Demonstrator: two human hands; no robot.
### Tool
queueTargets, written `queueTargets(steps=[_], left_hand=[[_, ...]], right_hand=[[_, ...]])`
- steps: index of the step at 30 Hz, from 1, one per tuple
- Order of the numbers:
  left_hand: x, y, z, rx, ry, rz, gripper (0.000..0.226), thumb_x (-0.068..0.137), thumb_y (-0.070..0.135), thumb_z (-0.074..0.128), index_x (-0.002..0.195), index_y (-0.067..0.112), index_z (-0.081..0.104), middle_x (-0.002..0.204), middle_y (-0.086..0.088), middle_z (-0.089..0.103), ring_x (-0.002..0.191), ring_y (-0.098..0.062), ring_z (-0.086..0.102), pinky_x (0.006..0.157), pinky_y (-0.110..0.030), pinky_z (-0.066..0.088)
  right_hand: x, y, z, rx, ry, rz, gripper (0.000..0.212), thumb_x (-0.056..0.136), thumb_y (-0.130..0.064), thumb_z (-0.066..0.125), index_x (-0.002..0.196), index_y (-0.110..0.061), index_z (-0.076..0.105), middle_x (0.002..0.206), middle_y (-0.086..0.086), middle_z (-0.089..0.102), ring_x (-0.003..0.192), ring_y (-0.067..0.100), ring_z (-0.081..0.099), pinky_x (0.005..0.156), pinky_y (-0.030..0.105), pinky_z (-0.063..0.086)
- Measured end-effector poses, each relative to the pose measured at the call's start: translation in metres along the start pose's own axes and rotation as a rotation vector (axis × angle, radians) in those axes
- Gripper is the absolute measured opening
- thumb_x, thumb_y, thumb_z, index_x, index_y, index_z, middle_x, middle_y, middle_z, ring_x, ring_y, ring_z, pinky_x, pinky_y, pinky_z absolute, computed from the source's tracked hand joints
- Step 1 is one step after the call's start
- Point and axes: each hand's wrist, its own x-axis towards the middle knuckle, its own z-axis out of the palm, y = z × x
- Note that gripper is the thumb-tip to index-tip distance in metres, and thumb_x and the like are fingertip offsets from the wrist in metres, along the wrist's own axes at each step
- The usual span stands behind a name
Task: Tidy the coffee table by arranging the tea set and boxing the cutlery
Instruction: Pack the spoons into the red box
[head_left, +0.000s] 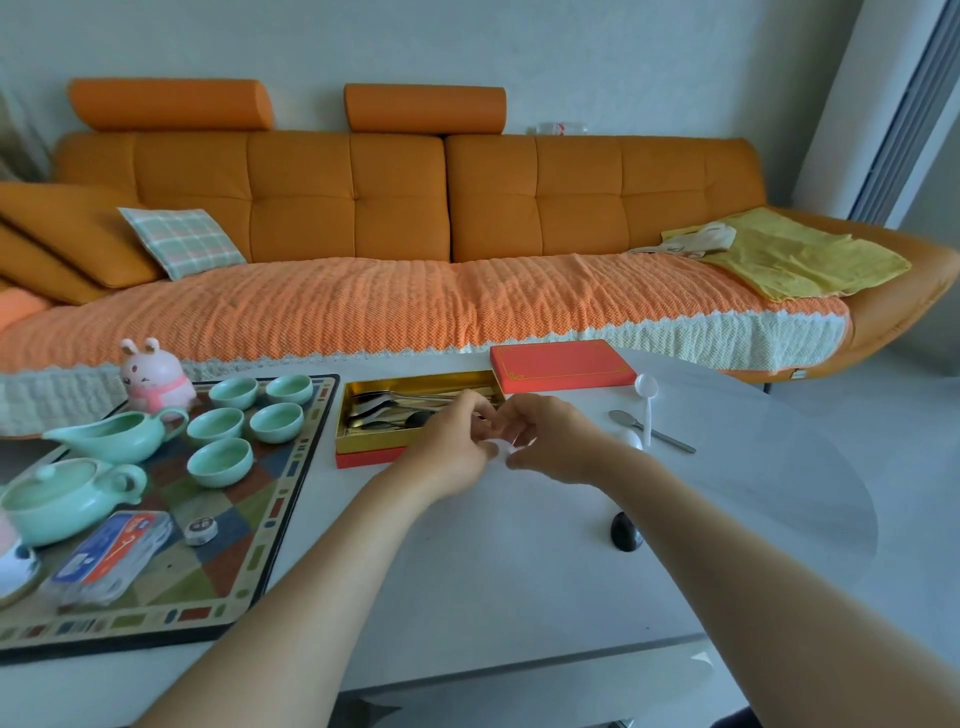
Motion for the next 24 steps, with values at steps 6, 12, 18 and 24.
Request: queueTargets(steps=[6,12,18,24], left_hand=[[0.010,-0.026,-0.042,-0.123,0.173,-0.091,0.022,0.095,0.018,0.060,0.113,0.029,0.053,0.099,0.008,0.065,0.090,-0.010,0.059,0.066,-0.026,0.041],[0.010,-0.056,-0.073,-0.023,0.316,-0.117,0.025,0.094,0.019,0.057,0.113,0.034,0.055,0.096,0.015,0.064,0.088,-0.008,0.060,0.067,-0.028,0.045],[0.006,-0.083,-0.078,0.337,0.287,0.041,0.028,0.096,0.027,0.056,0.123,0.024,0.063,0.121,0.006,0.057,0.114,-0.016,0.051,0.100,-0.037,0.044],[0.000,-0.088,-0.081,0.560,0.118,0.067,0.036,0.099,0.039,0.048,0.128,0.024,0.064,0.129,0.003,0.057,0.120,-0.021,0.049,0.104,-0.046,0.038]], right_hand=[[0.019,-0.014,0.013,-0.027,0.160,-0.045,0.030,0.090,-0.003,0.052,0.094,-0.025,0.072,0.092,-0.008,0.066,0.084,0.008,0.060,0.073,0.023,0.052],[0.048,-0.035,0.029,-0.019,0.237,-0.032,0.028,0.093,-0.005,0.049,0.095,-0.022,0.072,0.076,-0.010,0.061,0.055,0.015,0.052,0.051,0.026,0.045],[0.072,-0.046,0.050,-0.065,0.192,0.052,0.035,0.091,-0.004,0.045,0.095,-0.024,0.073,0.080,-0.011,0.060,0.058,0.005,0.049,0.049,0.018,0.036],[0.080,-0.050,0.062,-0.141,0.155,0.104,0.041,0.089,-0.005,0.040,0.098,-0.029,0.072,0.084,-0.005,0.060,0.063,0.013,0.054,0.047,0.022,0.038]])
